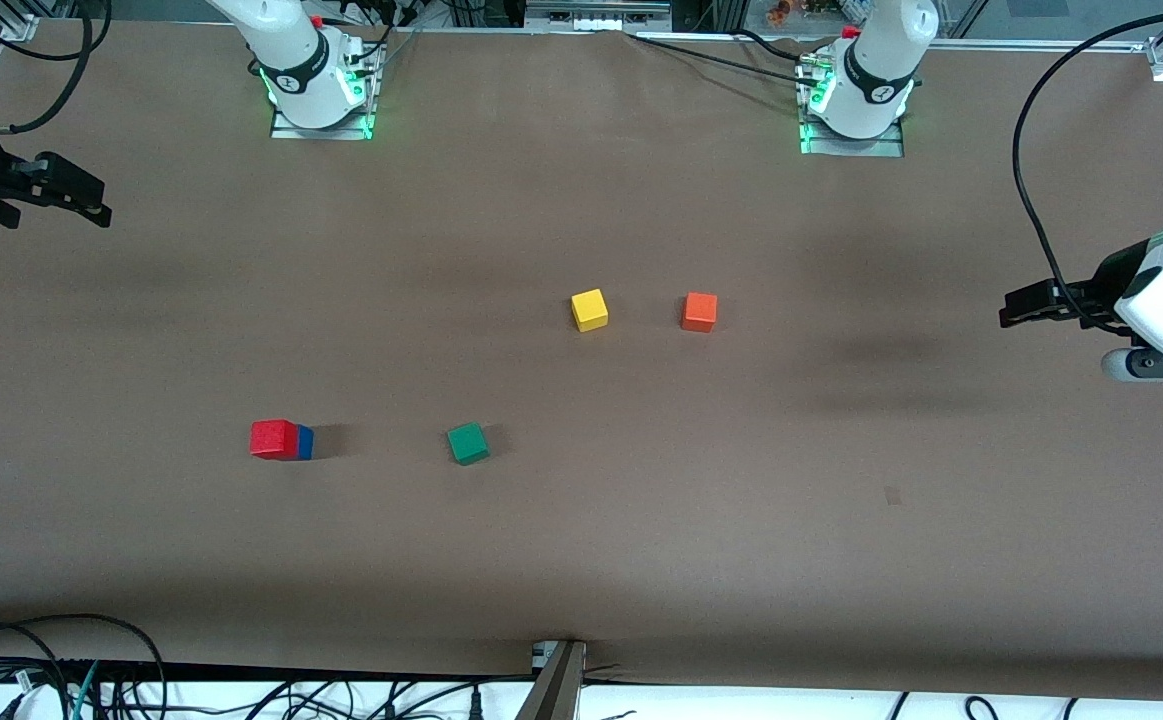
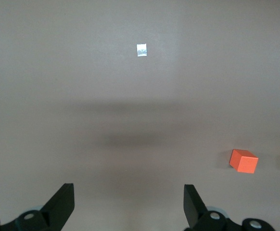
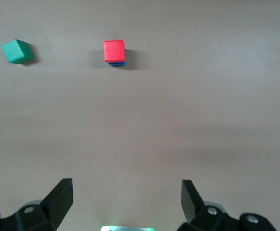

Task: Pass red block to right arm, stack on blue

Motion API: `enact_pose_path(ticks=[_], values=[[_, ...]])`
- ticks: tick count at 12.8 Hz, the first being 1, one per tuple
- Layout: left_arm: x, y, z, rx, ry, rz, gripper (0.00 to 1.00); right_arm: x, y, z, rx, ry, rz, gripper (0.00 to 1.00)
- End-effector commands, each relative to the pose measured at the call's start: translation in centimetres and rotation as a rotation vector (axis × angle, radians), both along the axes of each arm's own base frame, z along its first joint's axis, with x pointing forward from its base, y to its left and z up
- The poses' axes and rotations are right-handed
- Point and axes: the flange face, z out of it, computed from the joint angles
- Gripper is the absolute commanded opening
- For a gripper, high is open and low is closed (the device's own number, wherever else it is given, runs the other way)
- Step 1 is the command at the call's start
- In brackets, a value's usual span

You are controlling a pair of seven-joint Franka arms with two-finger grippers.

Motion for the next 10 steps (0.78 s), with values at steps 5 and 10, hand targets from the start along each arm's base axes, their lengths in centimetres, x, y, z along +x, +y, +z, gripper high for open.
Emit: enact_pose_path(ticks=[5,10], values=[[-0.31,-0.14,0.5,0.022,-0.01,-0.006,1.0,0.66,0.08,0.4,0.015,-0.001,0.008,1.0],[-0.31,-0.14,0.5,0.022,-0.01,-0.006,1.0,0.68,-0.04,0.69,0.011,-0.007,-0.003,1.0]])
